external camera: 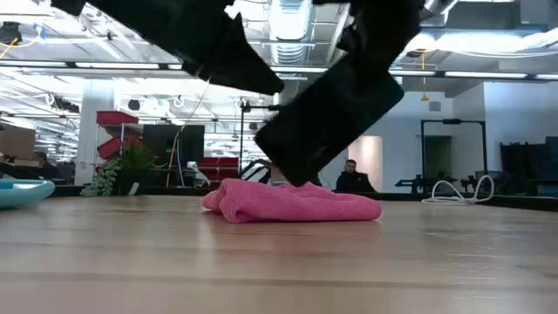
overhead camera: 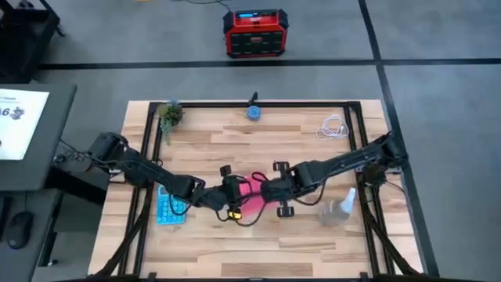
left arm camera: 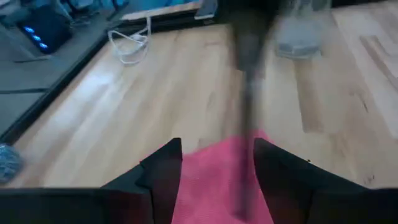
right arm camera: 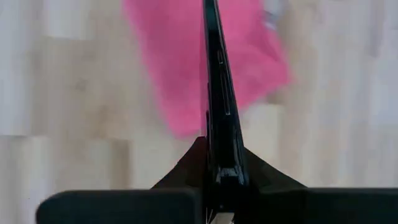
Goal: Apply microfiber cloth
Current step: Spray the black cellphone with the transparent spray bottle
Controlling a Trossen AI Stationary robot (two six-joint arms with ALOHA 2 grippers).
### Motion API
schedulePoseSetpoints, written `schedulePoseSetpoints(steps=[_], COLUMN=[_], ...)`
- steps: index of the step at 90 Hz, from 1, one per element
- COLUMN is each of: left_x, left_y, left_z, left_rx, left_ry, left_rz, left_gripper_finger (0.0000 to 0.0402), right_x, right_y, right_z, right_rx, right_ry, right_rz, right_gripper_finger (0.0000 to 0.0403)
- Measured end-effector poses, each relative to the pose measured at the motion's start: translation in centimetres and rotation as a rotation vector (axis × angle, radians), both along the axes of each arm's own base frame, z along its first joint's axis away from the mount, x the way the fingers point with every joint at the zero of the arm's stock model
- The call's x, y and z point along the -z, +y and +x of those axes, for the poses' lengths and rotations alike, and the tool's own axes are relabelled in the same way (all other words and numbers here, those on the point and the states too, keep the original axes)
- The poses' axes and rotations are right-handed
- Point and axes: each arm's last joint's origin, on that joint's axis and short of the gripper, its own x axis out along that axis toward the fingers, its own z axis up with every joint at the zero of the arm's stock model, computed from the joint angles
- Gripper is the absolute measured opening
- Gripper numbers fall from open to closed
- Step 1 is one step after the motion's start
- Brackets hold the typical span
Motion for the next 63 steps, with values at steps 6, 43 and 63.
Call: schedulePoseSetpoints(steps=[6,43,63], left_x=[0.06,-0.1,-0.06], left_y=[0.21,0.31,-0.07], left_z=[0.09,0.66,0.61], left_rx=[-0.008,0.205,0.302], left_ry=[-0.006,0.005,0.027], left_rz=[-0.026,-0.184,-0.212], left_gripper_finger=[0.0174,0.0174,0.0174], right_x=[-0.08,-0.12,0.22], right_y=[0.38,0.99,0.69], right_z=[-0.01,0.04,-0.28], right_rx=[-0.021,-0.034,-0.008], right_ry=[-0.011,-0.028,0.009], right_rz=[0.007,0.026,0.012], right_gripper_finger=[0.0017,0.0017,0.0017])
